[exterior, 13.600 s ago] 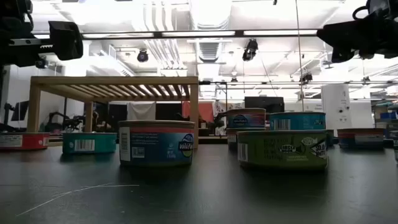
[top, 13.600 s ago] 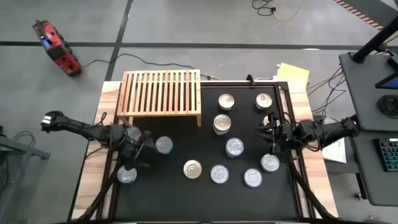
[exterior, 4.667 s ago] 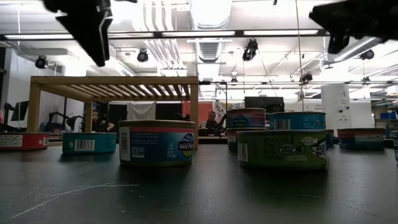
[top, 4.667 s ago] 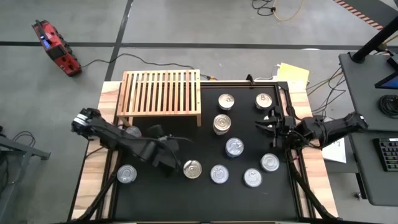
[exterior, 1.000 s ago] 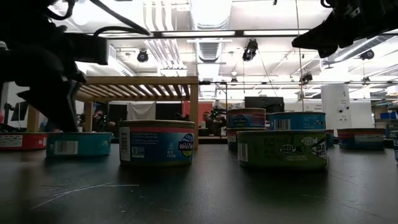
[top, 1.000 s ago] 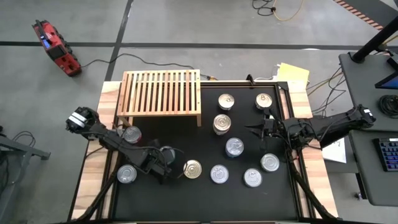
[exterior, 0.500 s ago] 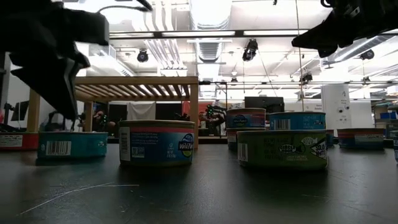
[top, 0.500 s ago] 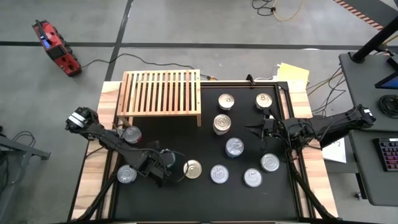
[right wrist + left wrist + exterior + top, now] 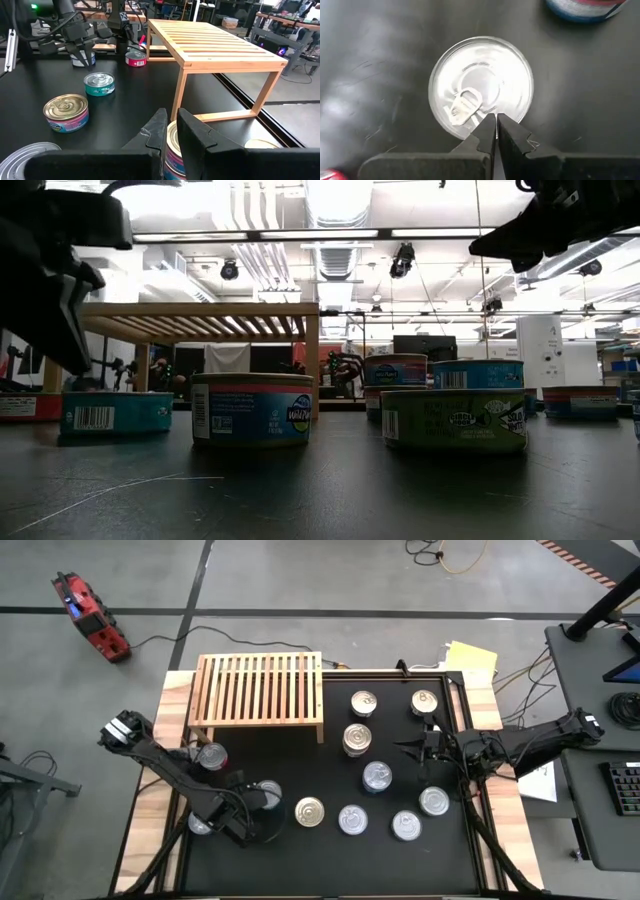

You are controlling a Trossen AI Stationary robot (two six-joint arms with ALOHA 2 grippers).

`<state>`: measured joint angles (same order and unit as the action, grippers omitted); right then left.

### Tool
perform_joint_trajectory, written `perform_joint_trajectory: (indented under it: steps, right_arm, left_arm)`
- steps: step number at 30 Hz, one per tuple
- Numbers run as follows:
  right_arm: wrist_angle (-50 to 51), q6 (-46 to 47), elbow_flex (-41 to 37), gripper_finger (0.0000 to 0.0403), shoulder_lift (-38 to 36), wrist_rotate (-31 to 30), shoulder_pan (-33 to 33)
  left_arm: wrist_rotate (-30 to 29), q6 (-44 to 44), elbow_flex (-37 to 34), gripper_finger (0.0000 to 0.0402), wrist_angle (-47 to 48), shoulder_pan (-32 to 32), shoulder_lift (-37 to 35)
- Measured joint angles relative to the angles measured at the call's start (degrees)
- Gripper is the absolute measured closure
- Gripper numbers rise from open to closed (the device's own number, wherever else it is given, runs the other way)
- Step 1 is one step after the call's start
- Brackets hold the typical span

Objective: Stack canned seafood by type on shelf
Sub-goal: Put the green blue tuna can on the shelf

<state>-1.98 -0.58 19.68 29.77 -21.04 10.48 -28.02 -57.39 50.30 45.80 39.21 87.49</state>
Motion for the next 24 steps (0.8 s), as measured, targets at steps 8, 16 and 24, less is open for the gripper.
perform_joint_trajectory:
  steps: [8,16,24]
  right_arm:
    - [0.0,0.0,0.0,0.0369,0.0,0.0,0.0]
    - [0.0,0.0,0.0,0.0369,0.0,0.0,0.0]
    - [0.0,0.5,0.0,0.0369,0.0,0.0,0.0]
  left_arm:
    - [0.9,-1.1,-2.9,0.04,-2.9,0.0,0.0]
    - [3.4,-2.6,-2.9,0.04,-3.2,0.8,-0.1]
    - [2.6,-5.4,-3.7,0.04,-3.5,2.5,-0.1]
